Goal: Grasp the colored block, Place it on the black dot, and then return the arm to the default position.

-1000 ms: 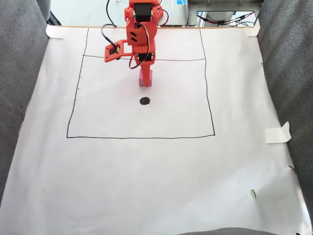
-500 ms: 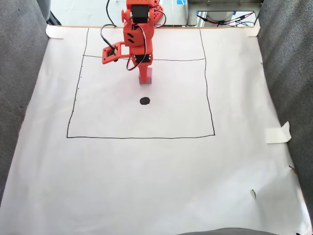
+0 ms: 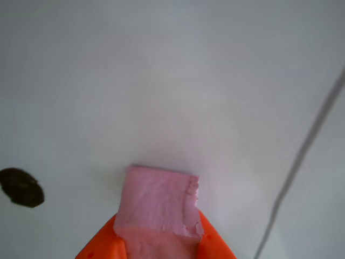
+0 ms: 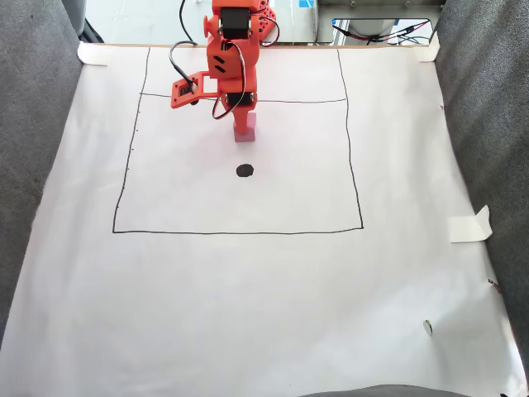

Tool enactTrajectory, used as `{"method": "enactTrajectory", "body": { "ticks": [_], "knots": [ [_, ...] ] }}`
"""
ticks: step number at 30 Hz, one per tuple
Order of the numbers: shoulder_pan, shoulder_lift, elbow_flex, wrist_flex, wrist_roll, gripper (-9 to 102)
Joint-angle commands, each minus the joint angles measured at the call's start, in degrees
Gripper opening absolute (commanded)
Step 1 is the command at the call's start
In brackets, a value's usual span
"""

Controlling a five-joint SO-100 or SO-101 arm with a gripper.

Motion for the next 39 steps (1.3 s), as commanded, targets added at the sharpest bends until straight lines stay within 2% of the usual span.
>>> {"method": "enactTrajectory", "body": {
  "ticks": [1,6,15,39],
  "knots": [
    [0.53,-0.88,-8.35,3.43,2.2,0],
    [0.44,-3.52,-17.58,8.35,4.39,0],
    [-0.79,-9.05,-28.83,11.51,5.89,0],
    [-1.58,-23.03,-48.87,14.33,7.12,0]
  ]
}}
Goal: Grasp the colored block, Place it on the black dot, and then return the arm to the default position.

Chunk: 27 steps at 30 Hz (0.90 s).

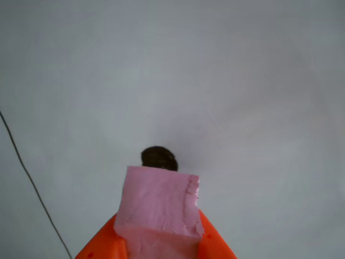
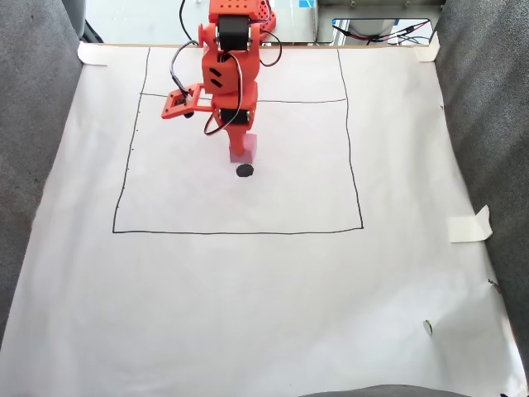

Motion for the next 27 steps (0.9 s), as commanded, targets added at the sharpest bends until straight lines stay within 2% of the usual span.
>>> {"method": "enactTrajectory", "body": {
  "ticks": [1,27],
  "knots": [
    [-0.79,-0.09,-4.04,0.09,-0.35,0],
    [0.44,-8.09,-9.14,-0.18,-0.44,0]
  ]
}}
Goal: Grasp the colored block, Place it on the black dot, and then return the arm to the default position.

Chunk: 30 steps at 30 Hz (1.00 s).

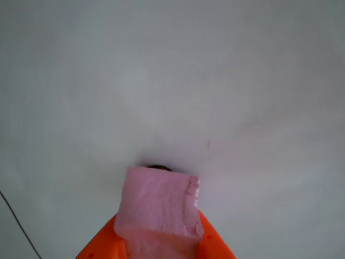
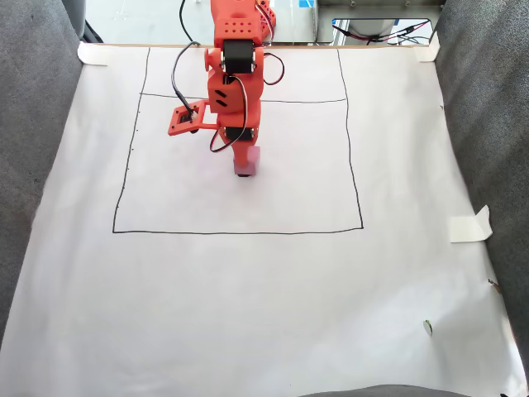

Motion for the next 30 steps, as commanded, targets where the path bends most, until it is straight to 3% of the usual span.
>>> {"method": "enactTrajectory", "body": {
  "ticks": [1,30],
  "knots": [
    [0.44,0.35,-3.08,0.18,-0.44,0],
    [-0.18,-2.64,-4.66,0.79,-0.53,0]
  ]
}}
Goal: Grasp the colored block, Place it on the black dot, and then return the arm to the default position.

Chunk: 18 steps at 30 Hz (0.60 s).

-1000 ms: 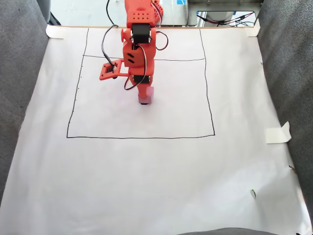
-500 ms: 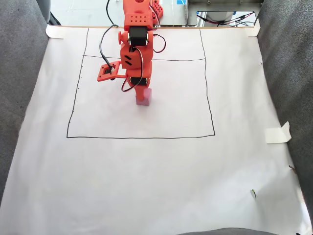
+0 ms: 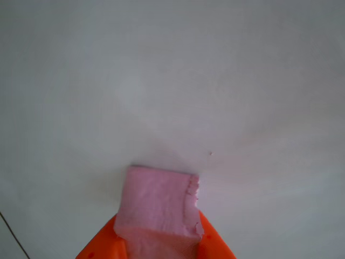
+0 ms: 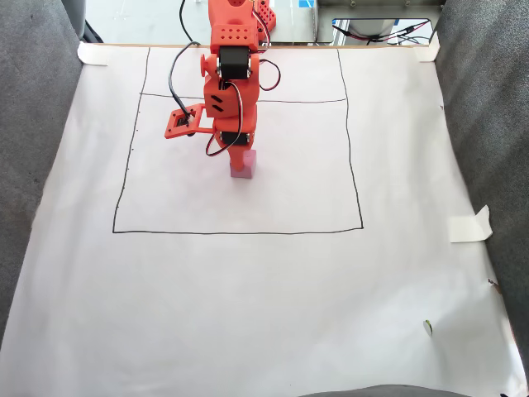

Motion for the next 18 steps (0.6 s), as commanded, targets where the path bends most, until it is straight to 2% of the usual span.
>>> {"method": "enactTrajectory", "body": {
  "ticks": [1,6,18],
  "knots": [
    [-0.44,0.35,-2.11,0.35,-0.7,0],
    [-0.26,0.88,-2.11,0.53,-1.32,0],
    [-0.18,2.29,-1.41,1.67,-1.41,12]
  ]
}}
